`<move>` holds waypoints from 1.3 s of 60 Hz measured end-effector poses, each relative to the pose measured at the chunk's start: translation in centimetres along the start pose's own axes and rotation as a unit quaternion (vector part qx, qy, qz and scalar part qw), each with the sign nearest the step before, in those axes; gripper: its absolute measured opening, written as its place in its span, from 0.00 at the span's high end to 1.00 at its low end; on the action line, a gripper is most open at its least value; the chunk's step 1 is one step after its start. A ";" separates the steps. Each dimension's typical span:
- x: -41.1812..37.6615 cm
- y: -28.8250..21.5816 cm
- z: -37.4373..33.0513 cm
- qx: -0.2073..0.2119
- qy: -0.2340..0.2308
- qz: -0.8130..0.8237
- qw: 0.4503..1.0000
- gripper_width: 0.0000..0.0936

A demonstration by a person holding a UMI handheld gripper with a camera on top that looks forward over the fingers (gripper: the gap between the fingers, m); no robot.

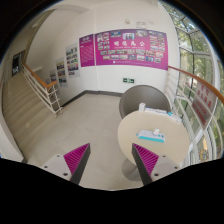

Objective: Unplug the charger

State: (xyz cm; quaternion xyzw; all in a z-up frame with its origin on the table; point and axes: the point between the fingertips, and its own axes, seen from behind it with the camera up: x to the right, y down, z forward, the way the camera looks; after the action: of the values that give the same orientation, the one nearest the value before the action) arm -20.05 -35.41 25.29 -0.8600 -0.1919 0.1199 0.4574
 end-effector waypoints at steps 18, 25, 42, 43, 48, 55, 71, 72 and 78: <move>6.0 5.9 6.1 -0.051 0.032 0.022 0.998 0.08; 11.5 8.2 10.2 -0.066 0.074 0.038 0.994 0.08; 25.3 5.3 24.7 -0.007 0.156 0.064 0.986 0.10; 25.9 5.1 25.4 -0.003 0.160 0.067 0.985 0.10; 28.1 3.7 28.6 0.019 0.172 0.081 0.982 0.17; 30.3 3.3 32.1 0.025 0.182 0.098 0.978 0.30; 30.9 3.8 34.5 0.026 0.181 0.101 0.978 0.77; 30.9 3.8 34.6 0.025 0.178 0.101 0.978 0.79; 30.7 3.6 34.5 0.022 0.167 0.105 0.980 0.89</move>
State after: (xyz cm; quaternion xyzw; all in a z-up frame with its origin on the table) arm -4.91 1.84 2.25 -0.8729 -0.0184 0.0260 0.4869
